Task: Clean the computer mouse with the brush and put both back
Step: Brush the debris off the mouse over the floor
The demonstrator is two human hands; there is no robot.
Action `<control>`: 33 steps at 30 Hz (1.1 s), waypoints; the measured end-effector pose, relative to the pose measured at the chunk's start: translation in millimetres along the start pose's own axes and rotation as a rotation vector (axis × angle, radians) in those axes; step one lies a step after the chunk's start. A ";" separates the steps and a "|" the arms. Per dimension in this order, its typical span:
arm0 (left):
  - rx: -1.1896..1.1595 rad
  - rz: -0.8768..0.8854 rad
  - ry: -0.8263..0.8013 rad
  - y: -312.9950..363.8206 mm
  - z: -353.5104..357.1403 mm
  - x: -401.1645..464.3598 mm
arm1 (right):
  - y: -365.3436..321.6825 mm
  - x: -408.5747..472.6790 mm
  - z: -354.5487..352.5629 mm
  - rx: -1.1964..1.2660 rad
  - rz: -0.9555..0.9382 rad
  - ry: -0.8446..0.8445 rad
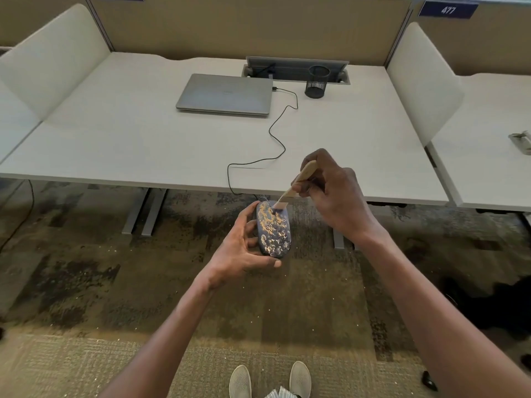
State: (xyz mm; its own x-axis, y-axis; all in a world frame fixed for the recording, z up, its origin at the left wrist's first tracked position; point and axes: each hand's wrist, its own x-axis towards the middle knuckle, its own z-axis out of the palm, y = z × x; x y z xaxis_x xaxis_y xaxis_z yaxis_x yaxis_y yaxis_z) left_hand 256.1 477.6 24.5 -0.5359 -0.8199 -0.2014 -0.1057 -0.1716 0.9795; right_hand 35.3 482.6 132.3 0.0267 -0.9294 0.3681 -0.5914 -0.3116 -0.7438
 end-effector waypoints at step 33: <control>0.050 0.032 0.121 5.0 9.6 -1.8 | -5.0 -9.7 -8.3 -0.042 0.262 0.169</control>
State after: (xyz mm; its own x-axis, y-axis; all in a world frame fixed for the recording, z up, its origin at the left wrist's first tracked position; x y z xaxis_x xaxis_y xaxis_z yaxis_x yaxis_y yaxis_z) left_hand 248.4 483.5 29.8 -0.4353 -0.8849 -0.1659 -0.1328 -0.1191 0.9840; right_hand 31.3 494.8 137.2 -0.2631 -0.9299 0.2569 -0.5934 -0.0539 -0.8031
